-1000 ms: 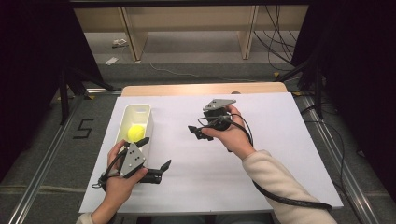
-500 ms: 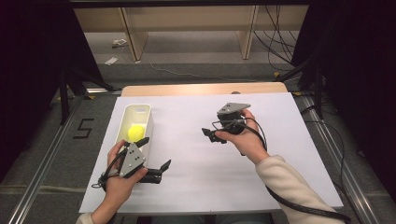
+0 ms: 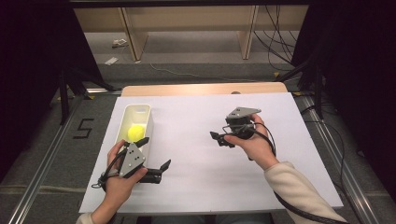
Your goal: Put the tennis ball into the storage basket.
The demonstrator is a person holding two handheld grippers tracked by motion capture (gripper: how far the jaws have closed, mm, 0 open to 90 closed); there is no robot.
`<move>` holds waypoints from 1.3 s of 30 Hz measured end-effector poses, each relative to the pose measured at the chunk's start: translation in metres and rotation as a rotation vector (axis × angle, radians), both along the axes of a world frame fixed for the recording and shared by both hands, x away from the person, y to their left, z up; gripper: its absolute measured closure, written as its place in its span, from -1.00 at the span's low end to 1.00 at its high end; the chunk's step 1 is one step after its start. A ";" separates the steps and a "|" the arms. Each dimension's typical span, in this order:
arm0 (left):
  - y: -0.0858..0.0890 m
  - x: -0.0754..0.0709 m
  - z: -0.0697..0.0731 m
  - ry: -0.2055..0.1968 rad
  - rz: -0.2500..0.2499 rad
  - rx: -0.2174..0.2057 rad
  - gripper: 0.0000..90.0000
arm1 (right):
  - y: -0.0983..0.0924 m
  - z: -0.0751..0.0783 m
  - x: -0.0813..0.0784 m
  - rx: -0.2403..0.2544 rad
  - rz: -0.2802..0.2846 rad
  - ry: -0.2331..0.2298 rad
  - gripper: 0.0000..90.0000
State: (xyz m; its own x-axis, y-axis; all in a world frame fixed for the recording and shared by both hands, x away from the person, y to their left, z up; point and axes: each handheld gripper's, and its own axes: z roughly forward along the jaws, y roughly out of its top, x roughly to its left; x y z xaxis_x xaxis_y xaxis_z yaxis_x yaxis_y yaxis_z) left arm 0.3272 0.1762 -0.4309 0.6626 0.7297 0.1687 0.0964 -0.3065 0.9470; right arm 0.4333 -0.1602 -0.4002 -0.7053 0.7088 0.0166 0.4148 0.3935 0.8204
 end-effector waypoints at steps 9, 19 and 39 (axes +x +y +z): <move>0.000 0.000 0.000 0.000 0.001 -0.001 -1.00 | -0.020 -0.002 -0.007 0.007 -0.035 0.001 -0.57; 0.000 0.000 0.000 0.000 0.003 -0.001 -1.00 | -0.033 -0.006 -0.013 0.017 -0.055 -0.001 -0.57; 0.001 0.001 0.000 -0.002 0.006 -0.002 -1.00 | -0.057 -0.020 -0.027 0.037 -0.087 0.013 -0.58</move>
